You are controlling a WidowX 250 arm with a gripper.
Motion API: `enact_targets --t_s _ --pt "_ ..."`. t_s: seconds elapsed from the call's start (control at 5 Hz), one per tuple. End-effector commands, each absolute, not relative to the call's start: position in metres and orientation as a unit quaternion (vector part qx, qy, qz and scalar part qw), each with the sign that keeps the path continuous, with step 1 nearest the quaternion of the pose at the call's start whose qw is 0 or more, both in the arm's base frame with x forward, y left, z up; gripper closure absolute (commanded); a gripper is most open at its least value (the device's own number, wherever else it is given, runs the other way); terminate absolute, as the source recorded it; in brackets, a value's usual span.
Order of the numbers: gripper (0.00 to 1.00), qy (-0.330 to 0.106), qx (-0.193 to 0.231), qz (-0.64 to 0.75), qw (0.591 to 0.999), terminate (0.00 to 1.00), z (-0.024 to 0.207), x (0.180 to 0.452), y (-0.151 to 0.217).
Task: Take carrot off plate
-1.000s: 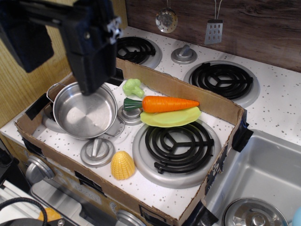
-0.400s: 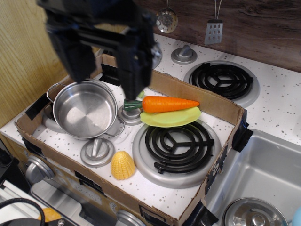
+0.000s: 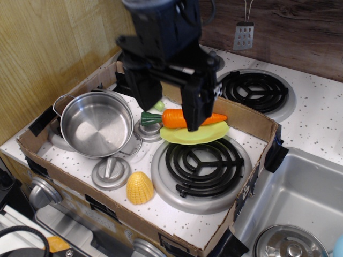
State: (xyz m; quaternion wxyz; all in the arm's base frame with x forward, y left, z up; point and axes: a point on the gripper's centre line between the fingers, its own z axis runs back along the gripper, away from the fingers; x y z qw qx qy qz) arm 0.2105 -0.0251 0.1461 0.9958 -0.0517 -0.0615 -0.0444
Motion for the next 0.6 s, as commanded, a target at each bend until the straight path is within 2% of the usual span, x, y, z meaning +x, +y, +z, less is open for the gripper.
enact_targets --t_s 0.0,0.4 --pt "0.0 -0.087 -0.055 -0.111 0.989 0.0 0.133 0.259 -0.011" --pt "0.0 -0.086 -0.085 -0.245 0.962 0.0 0.117 0.29 0.008"
